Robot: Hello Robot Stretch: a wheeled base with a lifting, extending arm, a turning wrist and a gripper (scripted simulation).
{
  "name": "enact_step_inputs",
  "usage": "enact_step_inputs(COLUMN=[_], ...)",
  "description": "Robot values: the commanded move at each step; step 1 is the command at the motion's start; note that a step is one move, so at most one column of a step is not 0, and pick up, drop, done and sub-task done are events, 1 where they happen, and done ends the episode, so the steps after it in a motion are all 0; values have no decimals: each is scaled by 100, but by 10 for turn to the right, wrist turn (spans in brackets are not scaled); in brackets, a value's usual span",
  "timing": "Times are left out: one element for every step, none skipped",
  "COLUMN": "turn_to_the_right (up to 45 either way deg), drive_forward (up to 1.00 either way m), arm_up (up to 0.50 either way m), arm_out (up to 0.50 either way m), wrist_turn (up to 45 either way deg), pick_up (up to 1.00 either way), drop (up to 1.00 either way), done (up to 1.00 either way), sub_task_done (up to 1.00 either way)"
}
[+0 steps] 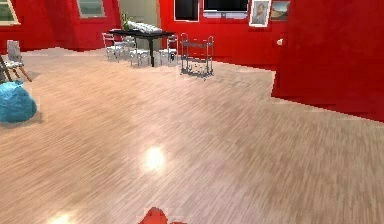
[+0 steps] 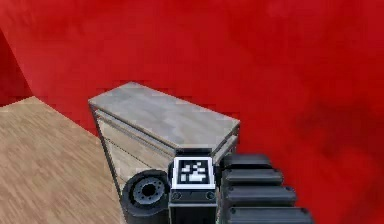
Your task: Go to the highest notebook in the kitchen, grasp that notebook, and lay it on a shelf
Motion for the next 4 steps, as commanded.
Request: enact_step_inputs(turn_to_the_right=[0, 0, 0, 0], drive_forward=[0, 0, 0, 0], arm_up=[0, 0, 0, 0], arm_out=[48, 0, 0, 0], wrist_turn=[0, 450, 450, 120], pick_up=[0, 0, 0, 0], drop=[0, 0, 0, 0], done=[0, 0, 0, 0], sub_task_done=[0, 0, 0, 0])
